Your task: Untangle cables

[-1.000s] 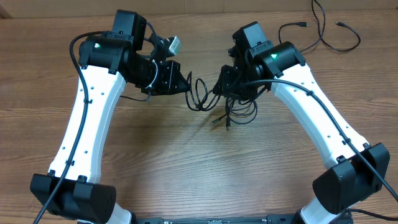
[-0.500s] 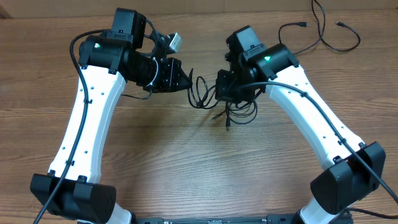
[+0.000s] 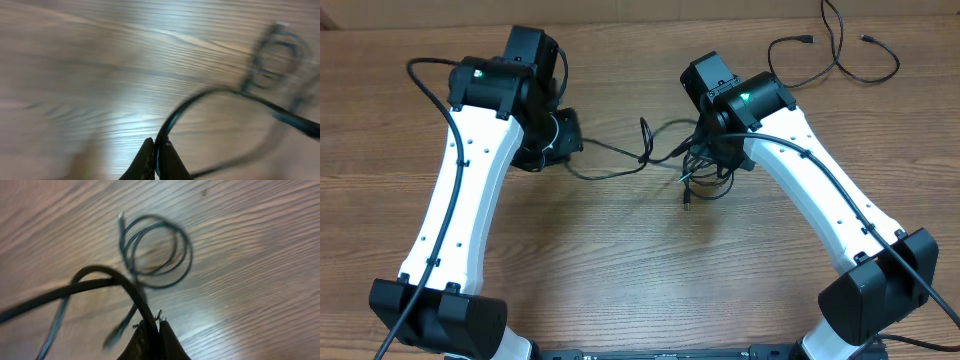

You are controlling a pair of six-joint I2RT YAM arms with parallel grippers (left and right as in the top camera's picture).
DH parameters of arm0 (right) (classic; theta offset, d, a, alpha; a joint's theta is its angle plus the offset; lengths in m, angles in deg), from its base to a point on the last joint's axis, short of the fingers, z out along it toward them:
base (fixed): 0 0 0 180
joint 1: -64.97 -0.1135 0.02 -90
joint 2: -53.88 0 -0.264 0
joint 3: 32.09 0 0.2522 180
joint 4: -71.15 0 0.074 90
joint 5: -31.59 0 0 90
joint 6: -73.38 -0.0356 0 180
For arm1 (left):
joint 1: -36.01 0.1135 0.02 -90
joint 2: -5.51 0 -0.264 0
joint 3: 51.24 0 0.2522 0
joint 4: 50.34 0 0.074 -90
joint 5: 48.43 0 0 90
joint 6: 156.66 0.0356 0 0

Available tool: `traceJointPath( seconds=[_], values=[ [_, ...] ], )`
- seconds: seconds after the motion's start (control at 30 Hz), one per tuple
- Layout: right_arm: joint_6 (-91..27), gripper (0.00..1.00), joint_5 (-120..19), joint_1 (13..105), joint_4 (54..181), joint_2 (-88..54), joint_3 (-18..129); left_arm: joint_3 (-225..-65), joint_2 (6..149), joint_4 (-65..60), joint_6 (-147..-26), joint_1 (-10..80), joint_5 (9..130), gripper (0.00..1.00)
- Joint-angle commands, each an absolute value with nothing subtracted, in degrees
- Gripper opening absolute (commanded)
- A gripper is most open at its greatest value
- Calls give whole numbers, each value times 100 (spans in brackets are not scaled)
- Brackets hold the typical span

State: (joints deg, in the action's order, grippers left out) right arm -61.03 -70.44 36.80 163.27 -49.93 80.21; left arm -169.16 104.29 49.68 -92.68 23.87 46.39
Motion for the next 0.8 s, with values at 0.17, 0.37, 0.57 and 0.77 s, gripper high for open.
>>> traceJointPath(
  seconds=[0.17,0.37,0.57,0.77],
  values=[
    [-6787,4,-8303,3707,16308,-5072,8023,-16907,10363,5506,-10914,2408,1627,4],
    [-6787,6,-8791,3724,16297,-5072,8023,-16903,10363,5517,-10923,2450,1109,4],
    [-6524,40,-7888,3814,16076,-5072,8023,-16901,10363,5458,-10890,2577,1636,4],
    [-5370,53,-6004,3814,15418,-5072,8023,-16901,10366,5198,-10160,2575,2711,4]
  ],
)
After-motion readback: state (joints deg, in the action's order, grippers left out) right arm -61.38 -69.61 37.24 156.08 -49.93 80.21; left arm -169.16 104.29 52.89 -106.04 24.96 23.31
